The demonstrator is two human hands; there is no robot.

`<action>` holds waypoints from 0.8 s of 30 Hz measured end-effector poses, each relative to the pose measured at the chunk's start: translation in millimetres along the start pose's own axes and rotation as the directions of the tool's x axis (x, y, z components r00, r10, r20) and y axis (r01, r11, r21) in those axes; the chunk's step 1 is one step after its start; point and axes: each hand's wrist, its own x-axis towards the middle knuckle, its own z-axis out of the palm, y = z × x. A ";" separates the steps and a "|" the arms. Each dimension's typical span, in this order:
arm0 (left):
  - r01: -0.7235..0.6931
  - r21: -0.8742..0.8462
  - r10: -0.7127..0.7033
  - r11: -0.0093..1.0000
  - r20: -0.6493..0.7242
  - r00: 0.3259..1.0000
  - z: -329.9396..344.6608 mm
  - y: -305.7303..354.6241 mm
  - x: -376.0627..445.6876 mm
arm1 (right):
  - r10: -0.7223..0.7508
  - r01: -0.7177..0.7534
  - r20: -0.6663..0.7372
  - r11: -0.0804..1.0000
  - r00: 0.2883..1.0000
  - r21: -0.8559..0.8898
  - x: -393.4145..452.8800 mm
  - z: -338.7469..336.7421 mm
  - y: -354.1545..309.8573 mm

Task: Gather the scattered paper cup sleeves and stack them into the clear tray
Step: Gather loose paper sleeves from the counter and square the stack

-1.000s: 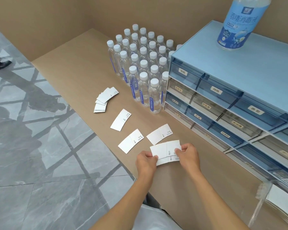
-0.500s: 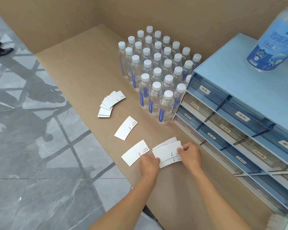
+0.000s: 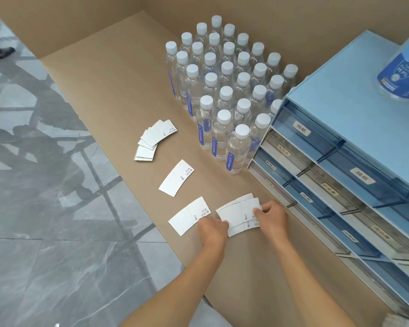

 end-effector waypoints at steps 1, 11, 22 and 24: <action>-0.001 -0.003 0.001 1.000 0.002 1.000 0.1 -0.7 -0.2 | 0.002 -0.002 0.001 1.000 1.000 0.011 0.2 -0.4 0.4; -0.068 -0.128 0.070 0.989 0.014 0.997 -20.1 -5.3 -10.2 | -0.008 -0.012 0.056 0.938 0.998 0.347 -18.1 -1.5 -3.6; -0.118 -0.175 0.119 0.977 -0.003 0.993 -67.9 -28.5 -13.1 | -0.138 0.079 0.216 0.962 0.967 0.260 -56.8 25.4 -16.3; -0.104 -0.195 0.102 0.975 -0.021 0.995 -77.5 -34.1 -10.9 | -0.128 0.066 0.237 0.965 0.963 0.254 -63.1 34.3 -20.1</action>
